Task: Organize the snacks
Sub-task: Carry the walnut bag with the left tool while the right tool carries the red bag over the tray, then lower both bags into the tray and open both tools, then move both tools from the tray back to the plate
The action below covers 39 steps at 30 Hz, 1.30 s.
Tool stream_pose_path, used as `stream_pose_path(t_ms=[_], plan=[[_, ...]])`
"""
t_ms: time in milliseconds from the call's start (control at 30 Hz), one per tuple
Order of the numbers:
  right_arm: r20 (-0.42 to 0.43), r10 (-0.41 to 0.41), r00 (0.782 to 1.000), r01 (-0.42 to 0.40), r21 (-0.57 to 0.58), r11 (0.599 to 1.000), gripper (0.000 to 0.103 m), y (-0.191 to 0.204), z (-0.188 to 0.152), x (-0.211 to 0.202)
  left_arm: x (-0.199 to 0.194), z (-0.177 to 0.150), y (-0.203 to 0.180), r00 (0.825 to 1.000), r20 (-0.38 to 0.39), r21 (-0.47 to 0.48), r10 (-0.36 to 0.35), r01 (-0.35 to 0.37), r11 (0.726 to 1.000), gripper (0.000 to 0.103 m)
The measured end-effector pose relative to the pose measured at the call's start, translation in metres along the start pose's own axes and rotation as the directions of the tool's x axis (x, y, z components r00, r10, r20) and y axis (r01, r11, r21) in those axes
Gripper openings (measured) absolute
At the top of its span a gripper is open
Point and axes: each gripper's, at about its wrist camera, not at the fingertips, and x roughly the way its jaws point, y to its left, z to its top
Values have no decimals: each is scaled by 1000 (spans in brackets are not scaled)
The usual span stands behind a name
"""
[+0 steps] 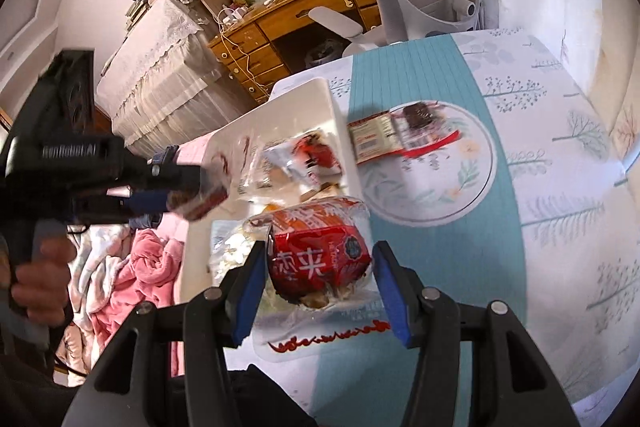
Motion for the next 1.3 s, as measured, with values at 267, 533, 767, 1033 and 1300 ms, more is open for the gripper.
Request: stream_pose_path(t_ms=[267, 533, 767, 1033, 1300], plan=[[8, 26, 1000, -26, 7, 1000, 53, 37, -18, 4, -24, -27, 37, 995, 91, 23, 33, -36, 999, 48], [15, 22, 1000, -20, -82, 996, 55, 75, -14, 14, -33, -41, 58, 983, 178, 20, 39, -43, 999, 50], [-1, -16, 1000, 16, -101, 995, 71, 79, -5, 17, -40, -35, 69, 973, 225, -37, 41, -33, 999, 68], [18, -51, 999, 52, -69, 996, 72, 61, 0, 8, -33, -37, 52, 968, 250, -45, 27, -16, 999, 68], [37, -38, 999, 40, -58, 998, 72, 21, 17, -4, -26, -42, 6, 951, 307, -55, 41, -25, 998, 68]])
